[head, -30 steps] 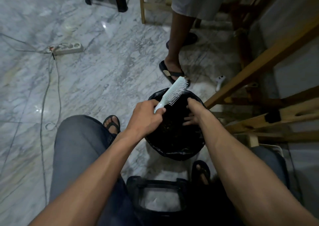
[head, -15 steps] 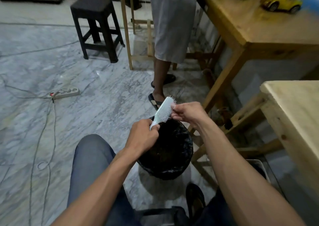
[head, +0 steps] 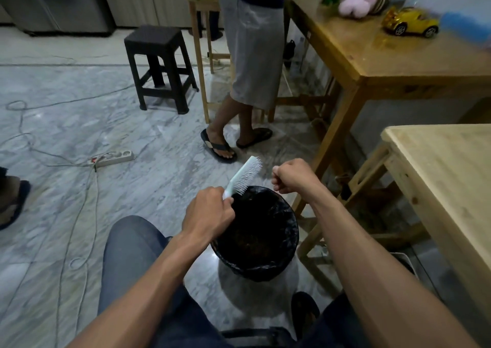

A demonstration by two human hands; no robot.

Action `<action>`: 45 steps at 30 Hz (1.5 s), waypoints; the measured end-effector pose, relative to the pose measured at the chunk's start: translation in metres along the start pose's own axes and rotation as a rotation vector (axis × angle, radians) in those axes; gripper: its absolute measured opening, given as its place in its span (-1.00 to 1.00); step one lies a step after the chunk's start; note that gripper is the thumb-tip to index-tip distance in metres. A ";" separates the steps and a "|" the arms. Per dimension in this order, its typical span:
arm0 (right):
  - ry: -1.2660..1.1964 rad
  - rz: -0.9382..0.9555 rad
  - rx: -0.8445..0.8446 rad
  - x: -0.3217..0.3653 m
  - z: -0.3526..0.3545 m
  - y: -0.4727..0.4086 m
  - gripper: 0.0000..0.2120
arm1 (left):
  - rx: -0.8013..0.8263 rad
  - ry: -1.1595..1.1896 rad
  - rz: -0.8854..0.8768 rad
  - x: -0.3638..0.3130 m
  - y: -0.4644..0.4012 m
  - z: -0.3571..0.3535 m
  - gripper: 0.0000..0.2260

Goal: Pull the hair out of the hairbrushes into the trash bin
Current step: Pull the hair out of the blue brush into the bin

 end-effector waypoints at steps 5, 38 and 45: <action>0.047 -0.025 -0.040 -0.015 -0.002 -0.002 -0.75 | -0.052 -0.002 -0.011 0.003 0.003 0.008 -0.83; -0.564 0.226 0.247 -0.021 -0.011 -0.012 -0.80 | 0.019 0.094 -0.044 0.014 -0.005 0.042 -0.81; -0.380 0.167 0.076 -0.036 -0.004 -0.019 -0.90 | 0.062 0.127 -0.002 0.019 -0.002 0.045 -0.75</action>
Point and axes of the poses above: each hand's wrist, its own y-axis away from the middle knuckle, its own z-axis out of the back of the hand, x = y × z, the point moved 1 cm from there along -y, towards the middle knuckle, and after that the axes turned 14 degrees about -y, right-handed, at the moved point
